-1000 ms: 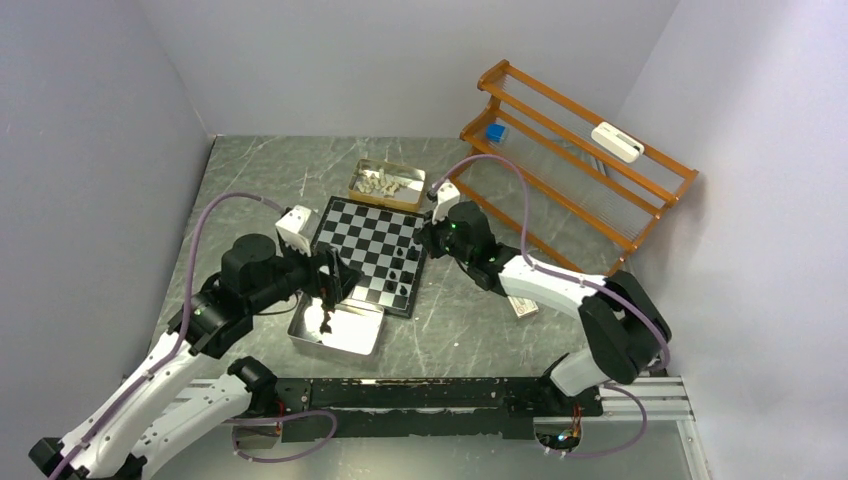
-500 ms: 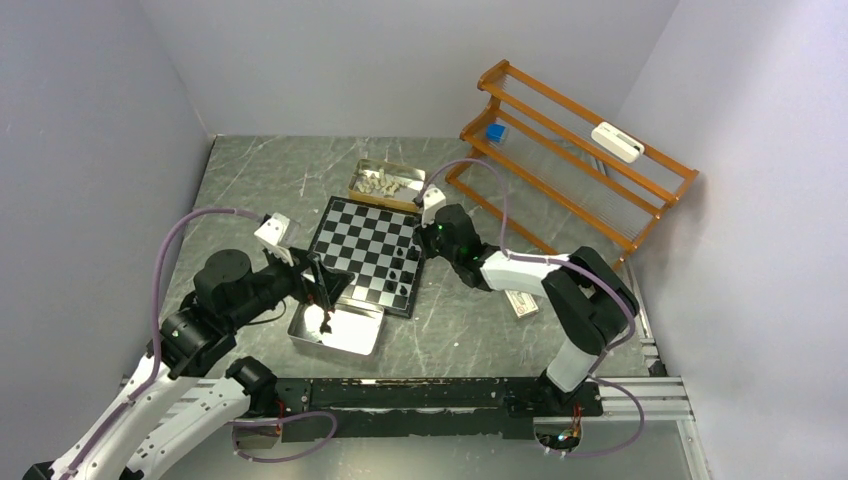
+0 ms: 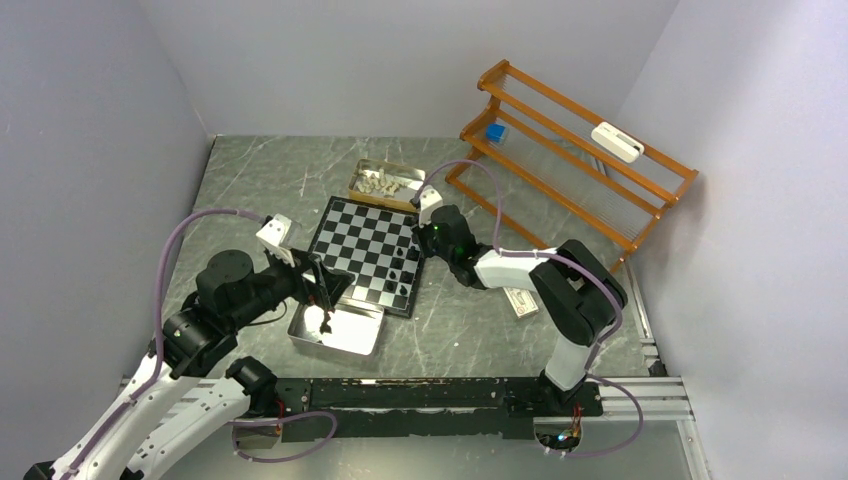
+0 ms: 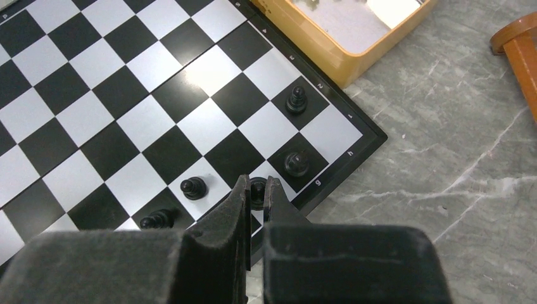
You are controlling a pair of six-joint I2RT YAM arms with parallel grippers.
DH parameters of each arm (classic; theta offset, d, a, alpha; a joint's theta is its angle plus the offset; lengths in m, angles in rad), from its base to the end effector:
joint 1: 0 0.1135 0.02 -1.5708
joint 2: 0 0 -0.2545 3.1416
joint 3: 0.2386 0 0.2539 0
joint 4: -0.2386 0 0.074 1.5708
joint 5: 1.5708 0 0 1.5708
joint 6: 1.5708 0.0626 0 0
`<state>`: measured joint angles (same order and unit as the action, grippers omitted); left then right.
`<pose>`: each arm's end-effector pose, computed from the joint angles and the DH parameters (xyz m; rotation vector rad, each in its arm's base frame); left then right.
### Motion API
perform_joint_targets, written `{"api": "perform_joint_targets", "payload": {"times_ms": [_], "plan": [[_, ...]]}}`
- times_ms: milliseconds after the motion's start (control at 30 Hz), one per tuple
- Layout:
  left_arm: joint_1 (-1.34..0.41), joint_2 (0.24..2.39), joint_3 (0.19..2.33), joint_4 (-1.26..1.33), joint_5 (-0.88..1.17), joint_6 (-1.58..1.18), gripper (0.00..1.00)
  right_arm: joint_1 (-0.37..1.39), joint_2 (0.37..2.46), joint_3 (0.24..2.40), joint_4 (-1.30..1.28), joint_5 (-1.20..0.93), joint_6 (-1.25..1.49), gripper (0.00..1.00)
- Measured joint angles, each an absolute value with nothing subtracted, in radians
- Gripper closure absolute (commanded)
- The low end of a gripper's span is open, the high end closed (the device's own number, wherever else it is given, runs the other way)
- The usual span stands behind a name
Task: Set up the chess pieces on the board
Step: Place the chess piece on the chessboard.
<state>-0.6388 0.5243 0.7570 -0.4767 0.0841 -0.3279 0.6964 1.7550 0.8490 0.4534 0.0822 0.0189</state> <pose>0.1239 -0.0986 0.3232 0.3521 1.8475 -0.7528 0.3015 0.2454 0.1469 -0.6286 1.9422 0.3684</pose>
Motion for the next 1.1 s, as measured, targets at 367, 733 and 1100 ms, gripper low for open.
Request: {"api": "perform_joint_targets", "payload": {"times_ms": [367, 733, 1100], "plan": [[-0.639, 0.514, 0.755, -0.476, 0.084, -0.328, 0.00, 0.696, 1.813, 0.851, 0.467, 0.108, -0.008, 0.95], [-0.639, 0.514, 0.754, -0.476, 0.084, -0.328, 0.00, 0.696, 1.829, 0.866, 0.471, 0.120, -0.013, 0.94], [-0.638, 0.514, 0.753, -0.476, 0.084, -0.328, 0.00, 0.696, 1.837, 0.881, 0.463, 0.125, -0.005, 0.90]]}}
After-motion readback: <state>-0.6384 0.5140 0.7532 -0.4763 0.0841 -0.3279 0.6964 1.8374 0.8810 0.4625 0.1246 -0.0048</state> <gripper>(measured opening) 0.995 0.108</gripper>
